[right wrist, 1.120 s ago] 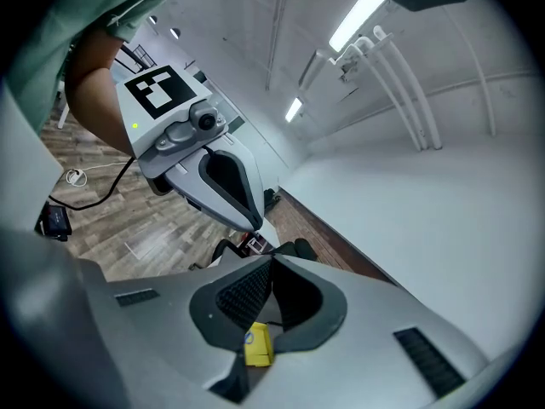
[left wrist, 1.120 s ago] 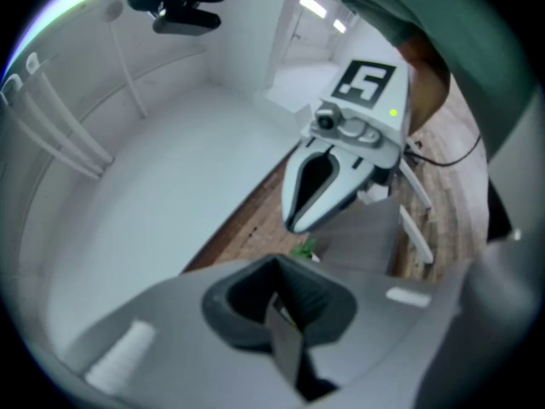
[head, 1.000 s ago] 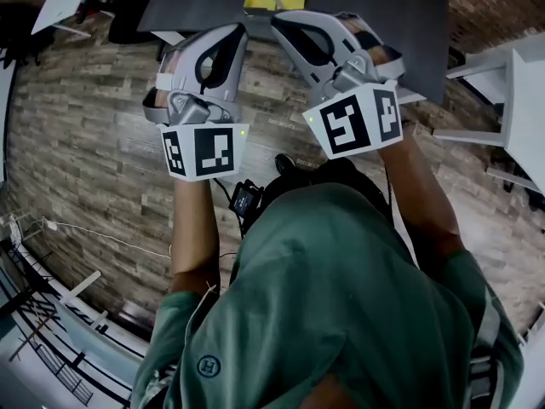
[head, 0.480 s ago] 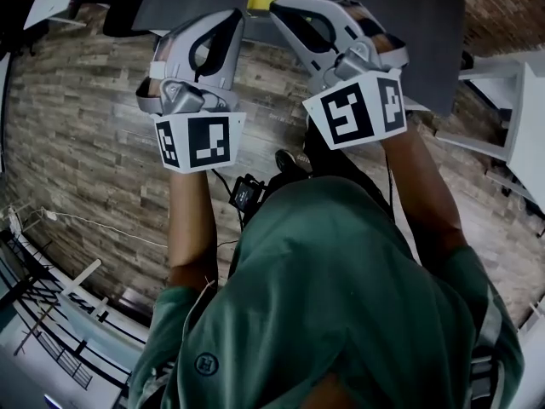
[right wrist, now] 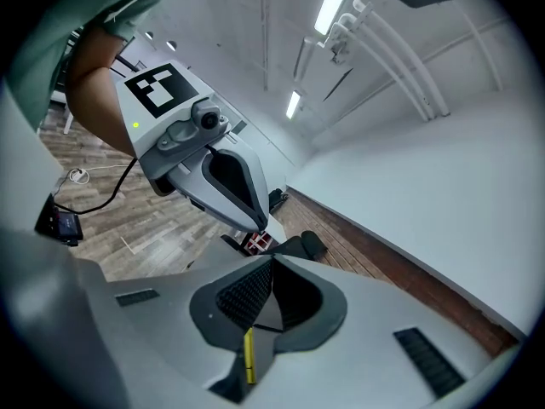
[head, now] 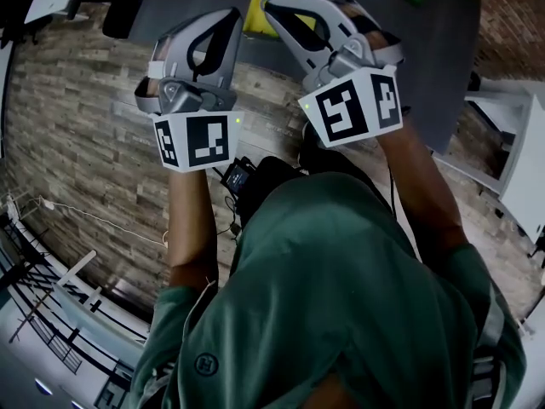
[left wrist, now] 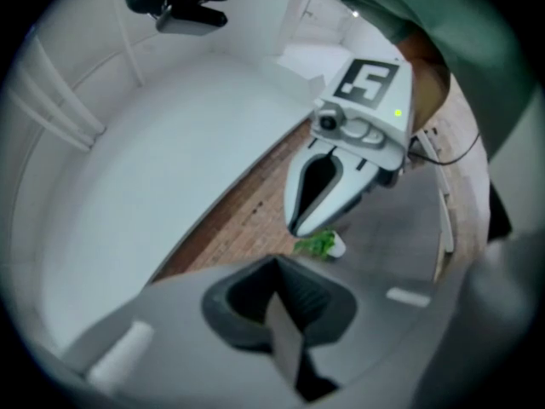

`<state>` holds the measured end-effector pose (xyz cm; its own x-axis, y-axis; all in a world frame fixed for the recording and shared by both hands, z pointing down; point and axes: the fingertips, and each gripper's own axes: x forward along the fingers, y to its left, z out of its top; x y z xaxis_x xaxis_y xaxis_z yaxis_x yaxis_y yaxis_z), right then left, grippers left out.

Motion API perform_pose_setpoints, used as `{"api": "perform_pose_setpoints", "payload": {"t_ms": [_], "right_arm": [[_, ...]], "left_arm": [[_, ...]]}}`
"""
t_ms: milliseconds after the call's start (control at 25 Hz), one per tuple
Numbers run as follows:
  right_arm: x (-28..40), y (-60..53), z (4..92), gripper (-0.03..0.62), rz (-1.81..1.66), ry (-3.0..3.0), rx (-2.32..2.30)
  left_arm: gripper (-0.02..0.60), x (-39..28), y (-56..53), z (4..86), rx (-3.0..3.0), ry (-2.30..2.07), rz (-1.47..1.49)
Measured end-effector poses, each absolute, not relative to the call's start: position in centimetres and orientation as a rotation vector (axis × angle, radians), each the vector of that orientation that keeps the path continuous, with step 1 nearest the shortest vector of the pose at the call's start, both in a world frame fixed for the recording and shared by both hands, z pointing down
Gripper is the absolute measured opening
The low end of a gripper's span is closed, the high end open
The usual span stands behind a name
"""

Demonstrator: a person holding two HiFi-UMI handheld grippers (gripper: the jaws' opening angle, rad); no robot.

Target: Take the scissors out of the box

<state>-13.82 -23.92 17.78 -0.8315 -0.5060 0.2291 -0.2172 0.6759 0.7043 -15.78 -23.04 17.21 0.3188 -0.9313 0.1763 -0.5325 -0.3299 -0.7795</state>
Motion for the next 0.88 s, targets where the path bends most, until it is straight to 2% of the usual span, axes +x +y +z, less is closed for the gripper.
{"api": "perform_pose_setpoints", "payload": {"t_ms": [880], "right_arm": [[-16.3, -32.9, 26.6, 0.008, -0.74, -2.402, 0.556]], "left_arm": [[-0.002, -17.6, -32.2, 25.3, -2.196, 1.226, -0.829]]}}
